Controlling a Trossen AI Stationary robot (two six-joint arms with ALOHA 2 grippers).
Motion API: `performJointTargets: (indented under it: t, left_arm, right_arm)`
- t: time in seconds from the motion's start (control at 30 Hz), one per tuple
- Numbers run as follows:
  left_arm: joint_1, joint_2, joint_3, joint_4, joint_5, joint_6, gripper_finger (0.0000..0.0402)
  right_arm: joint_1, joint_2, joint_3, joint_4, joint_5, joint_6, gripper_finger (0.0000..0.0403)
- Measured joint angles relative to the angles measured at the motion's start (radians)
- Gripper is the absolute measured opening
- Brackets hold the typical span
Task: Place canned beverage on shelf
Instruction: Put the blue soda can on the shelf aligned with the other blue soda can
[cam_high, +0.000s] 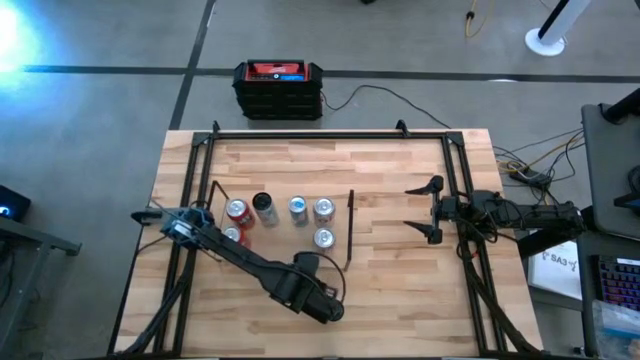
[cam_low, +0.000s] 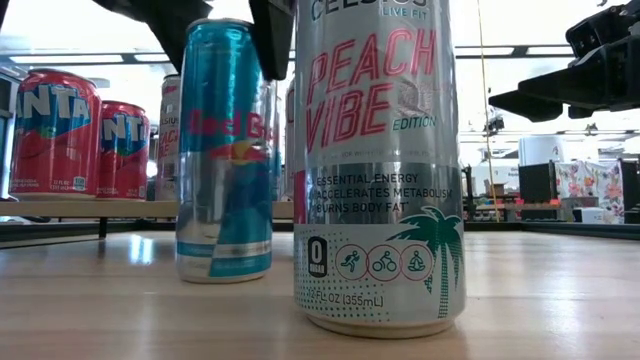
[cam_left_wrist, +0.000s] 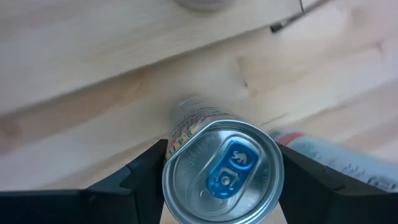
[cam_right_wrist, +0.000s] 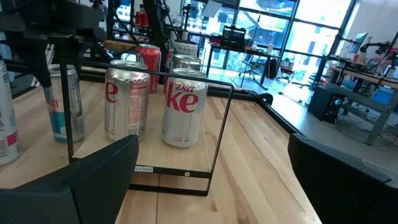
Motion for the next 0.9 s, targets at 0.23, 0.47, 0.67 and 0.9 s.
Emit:
performJointTargets:
  t: [0.23, 0.47, 0.67, 0.9]
  left_arm:
    - [-0.004, 0.000, 0.001, 0.003, 0.006, 0.214, 0.0229]
    - [-0.004, -0.001, 0.001, 0.034, 0.008, 0.345, 0.0230]
    - [-0.009, -0.001, 0.001, 0.043, 0.008, 0.411, 0.0231]
    - [-0.013, -0.002, 0.001, 0.043, 0.009, 0.444, 0.0232]
  right_arm:
    - [0.000, 0.000, 0.000, 0.000, 0.000, 0.001, 0.0398]
    - [0.000, 0.000, 0.000, 0.000, 0.000, 0.000, 0.0398]
    - [0.000, 0.000, 0.000, 0.000, 0.000, 0.001, 0.0398]
    - [0.000, 0.000, 0.000, 0.000, 0.000, 0.000, 0.0398]
